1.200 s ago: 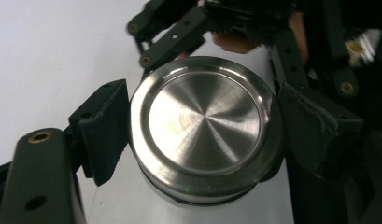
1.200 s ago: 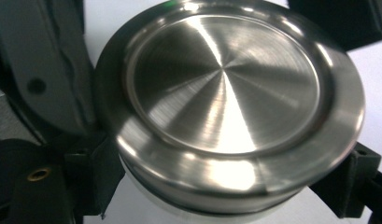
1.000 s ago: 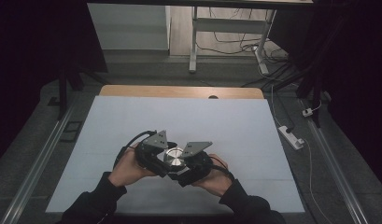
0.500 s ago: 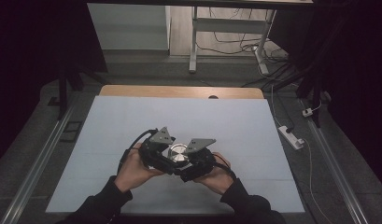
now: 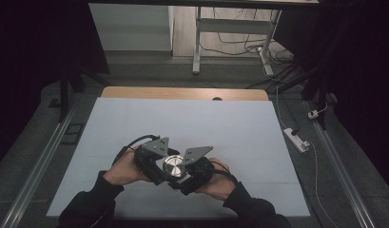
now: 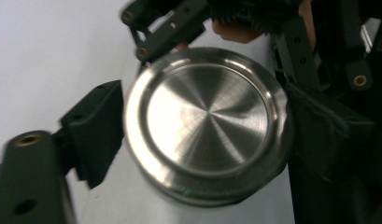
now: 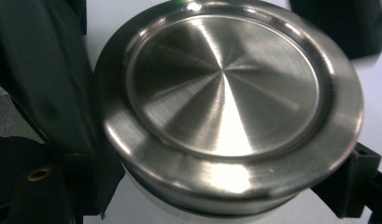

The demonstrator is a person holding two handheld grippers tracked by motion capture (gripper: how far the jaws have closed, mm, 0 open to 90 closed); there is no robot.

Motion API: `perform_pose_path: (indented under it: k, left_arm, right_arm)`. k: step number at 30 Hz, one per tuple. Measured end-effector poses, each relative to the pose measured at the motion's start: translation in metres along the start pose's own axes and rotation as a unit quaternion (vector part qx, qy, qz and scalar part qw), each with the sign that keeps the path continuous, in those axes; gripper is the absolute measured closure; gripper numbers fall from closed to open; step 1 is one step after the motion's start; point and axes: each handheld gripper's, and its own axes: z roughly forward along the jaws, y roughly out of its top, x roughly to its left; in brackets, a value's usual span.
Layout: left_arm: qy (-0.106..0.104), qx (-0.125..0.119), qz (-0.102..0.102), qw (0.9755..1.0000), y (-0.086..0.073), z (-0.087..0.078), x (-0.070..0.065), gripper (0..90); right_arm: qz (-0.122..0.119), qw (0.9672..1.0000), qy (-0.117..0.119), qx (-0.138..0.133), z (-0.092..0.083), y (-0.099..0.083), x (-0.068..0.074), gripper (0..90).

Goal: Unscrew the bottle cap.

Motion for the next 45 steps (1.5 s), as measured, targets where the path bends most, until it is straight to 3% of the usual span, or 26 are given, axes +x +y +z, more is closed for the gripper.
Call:
perform_pose_path:
  k: [3,6,10,14,16,18,19,23,29,39,43,45]
  left_arm:
    - [0.017,-0.004,-0.016,0.9997,0.002,0.002,0.000,18.9]
    - [0.037,-0.009,-0.048,0.9981,0.004,0.005,0.001,19.4]
    - [0.079,-0.011,-0.097,0.9921,0.008,0.012,0.000,19.5]
    - [0.112,-0.016,-0.132,0.9848,0.013,0.016,-0.002,19.6]
    - [0.122,-0.022,-0.139,0.9824,0.015,0.016,-0.003,19.6]
    - [0.128,-0.021,-0.140,0.9817,0.016,0.016,-0.004,19.6]
    - [0.139,-0.027,-0.140,0.9799,0.017,0.015,-0.006,19.6]
    - [0.140,-0.034,-0.146,0.9787,0.017,0.012,-0.006,19.7]
    - [0.138,-0.034,-0.146,0.9791,0.017,0.012,-0.005,19.8]
    - [0.127,-0.024,-0.137,0.9821,0.014,0.020,-0.003,20.1]
    - [0.119,-0.036,-0.125,0.9844,0.012,0.018,-0.003,18.9]
    - [0.121,-0.043,-0.122,0.9841,0.011,0.017,-0.003,14.5]
  right_arm:
    - [0.001,1.0000,-0.009,-0.002,-0.001,-0.001,-0.002,15.1]
    - [0.010,0.9996,-0.025,-0.002,-0.002,-0.002,-0.005,15.1]
    - [0.038,0.9978,-0.054,-0.002,-0.002,-0.003,-0.010,15.1]
    - [0.058,0.9956,-0.073,-0.005,-0.003,-0.005,-0.013,15.1]
    - [0.061,0.9952,-0.077,-0.004,-0.003,-0.005,-0.015,15.1]
    - [0.063,0.9947,-0.081,-0.005,-0.003,-0.005,-0.015,15.1]
    - [0.066,0.9946,-0.081,-0.005,-0.003,-0.006,-0.015,15.1]
    - [0.067,0.9944,-0.081,-0.006,-0.003,-0.006,-0.016,15.1]
    - [0.069,0.9944,-0.080,-0.007,-0.002,-0.006,-0.016,15.1]
    - [0.074,0.9942,-0.077,-0.009,-0.002,-0.006,-0.015,15.1]
    - [0.071,0.9945,-0.076,-0.011,-0.003,-0.006,-0.016,15.1]
    - [0.075,0.9942,-0.076,-0.014,-0.004,-0.006,-0.016,15.1]
